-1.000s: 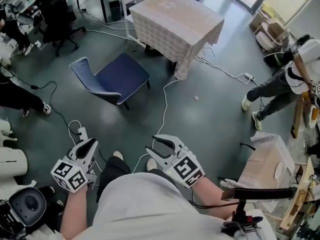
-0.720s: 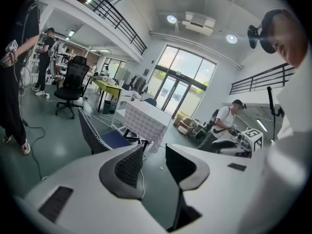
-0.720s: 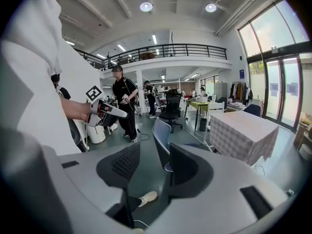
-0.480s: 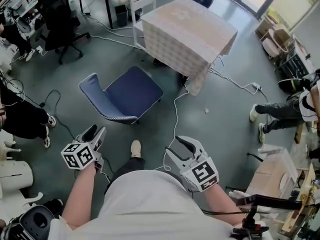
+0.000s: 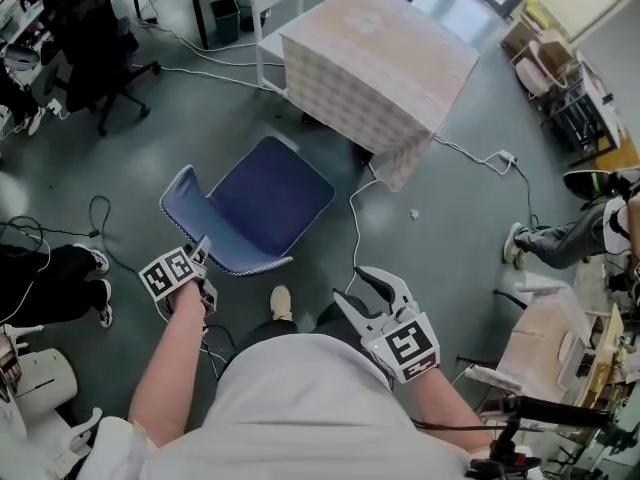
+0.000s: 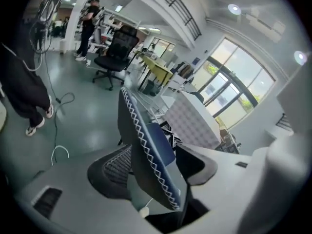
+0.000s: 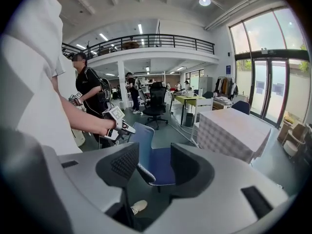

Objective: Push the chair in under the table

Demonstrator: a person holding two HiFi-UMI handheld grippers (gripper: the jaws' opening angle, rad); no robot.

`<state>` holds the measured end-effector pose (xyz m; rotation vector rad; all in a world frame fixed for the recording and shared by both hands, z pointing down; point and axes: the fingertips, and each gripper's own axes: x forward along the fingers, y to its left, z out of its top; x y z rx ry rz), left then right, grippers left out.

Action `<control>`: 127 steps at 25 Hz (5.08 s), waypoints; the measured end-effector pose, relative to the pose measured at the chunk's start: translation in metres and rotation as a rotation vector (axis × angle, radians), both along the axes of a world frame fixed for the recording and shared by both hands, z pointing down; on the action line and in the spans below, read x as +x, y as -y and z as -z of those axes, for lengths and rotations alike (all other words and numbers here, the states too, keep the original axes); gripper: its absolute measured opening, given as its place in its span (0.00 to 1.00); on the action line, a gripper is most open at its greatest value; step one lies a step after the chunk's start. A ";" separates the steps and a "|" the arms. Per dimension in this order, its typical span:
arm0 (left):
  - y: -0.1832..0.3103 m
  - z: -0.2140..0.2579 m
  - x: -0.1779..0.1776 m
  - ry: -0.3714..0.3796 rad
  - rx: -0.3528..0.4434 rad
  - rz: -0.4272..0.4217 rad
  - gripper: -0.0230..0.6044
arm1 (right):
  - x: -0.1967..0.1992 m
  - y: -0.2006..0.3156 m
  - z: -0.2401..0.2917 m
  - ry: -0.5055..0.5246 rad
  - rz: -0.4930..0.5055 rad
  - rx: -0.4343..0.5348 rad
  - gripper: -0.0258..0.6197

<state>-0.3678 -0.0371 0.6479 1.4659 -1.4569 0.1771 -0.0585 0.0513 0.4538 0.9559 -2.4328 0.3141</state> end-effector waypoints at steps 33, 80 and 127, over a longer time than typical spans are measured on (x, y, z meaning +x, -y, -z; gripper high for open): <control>0.154 -0.068 0.099 -0.141 -0.270 0.363 0.15 | 0.142 0.241 -0.035 0.055 0.026 -0.122 0.35; 0.348 -0.056 0.264 -0.046 -0.251 0.260 0.33 | 0.252 0.287 -0.055 0.072 -0.074 -0.176 0.35; -0.003 0.228 0.155 -0.015 0.603 -0.902 0.05 | -0.050 0.074 0.018 -0.008 0.082 0.050 0.06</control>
